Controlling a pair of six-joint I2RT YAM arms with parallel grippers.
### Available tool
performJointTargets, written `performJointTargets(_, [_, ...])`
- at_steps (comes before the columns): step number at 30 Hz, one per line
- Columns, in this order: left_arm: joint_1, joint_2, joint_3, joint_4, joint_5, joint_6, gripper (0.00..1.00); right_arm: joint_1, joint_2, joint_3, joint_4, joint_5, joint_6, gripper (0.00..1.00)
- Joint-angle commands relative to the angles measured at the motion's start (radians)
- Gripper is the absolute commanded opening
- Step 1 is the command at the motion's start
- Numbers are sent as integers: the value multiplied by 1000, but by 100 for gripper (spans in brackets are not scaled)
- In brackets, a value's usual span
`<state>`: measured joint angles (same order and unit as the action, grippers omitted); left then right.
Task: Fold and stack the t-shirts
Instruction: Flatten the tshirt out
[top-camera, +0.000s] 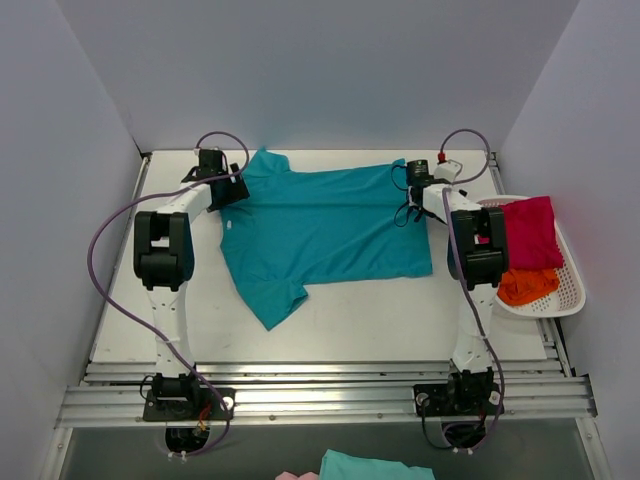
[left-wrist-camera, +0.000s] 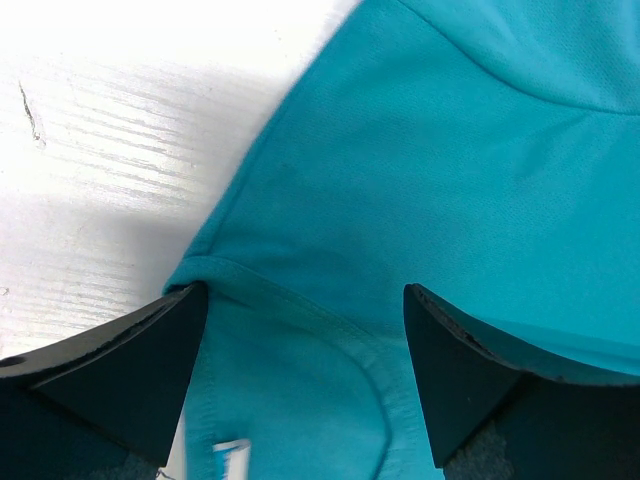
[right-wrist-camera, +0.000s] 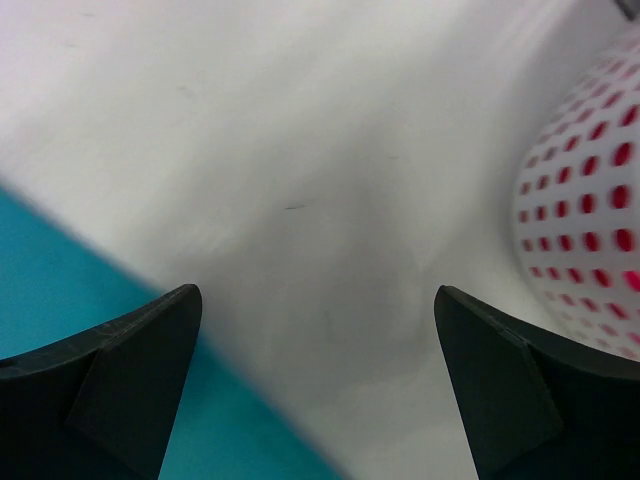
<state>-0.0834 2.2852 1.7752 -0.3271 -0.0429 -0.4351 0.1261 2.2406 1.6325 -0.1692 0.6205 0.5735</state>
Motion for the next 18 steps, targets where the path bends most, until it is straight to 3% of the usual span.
performJointTargets(1, [13,10,6,-50,-3,-7,89,-62,-70,-46,-116,44,14,98])
performJointTargets(5, [13,-7,0,-38,-15,-10,85,-59,-130,-79,-96,41,26,97])
performJointTargets(7, [11,-53,-83,72,-12,-4,84,-33,-182,-97,-92,39,32,97])
performJointTargets(11, [7,-275,-265,270,-27,-11,87,56,-286,-129,-73,58,37,97])
performJointTargets(18, [-10,-610,-506,405,-93,-20,94,224,-508,-224,-67,88,92,97])
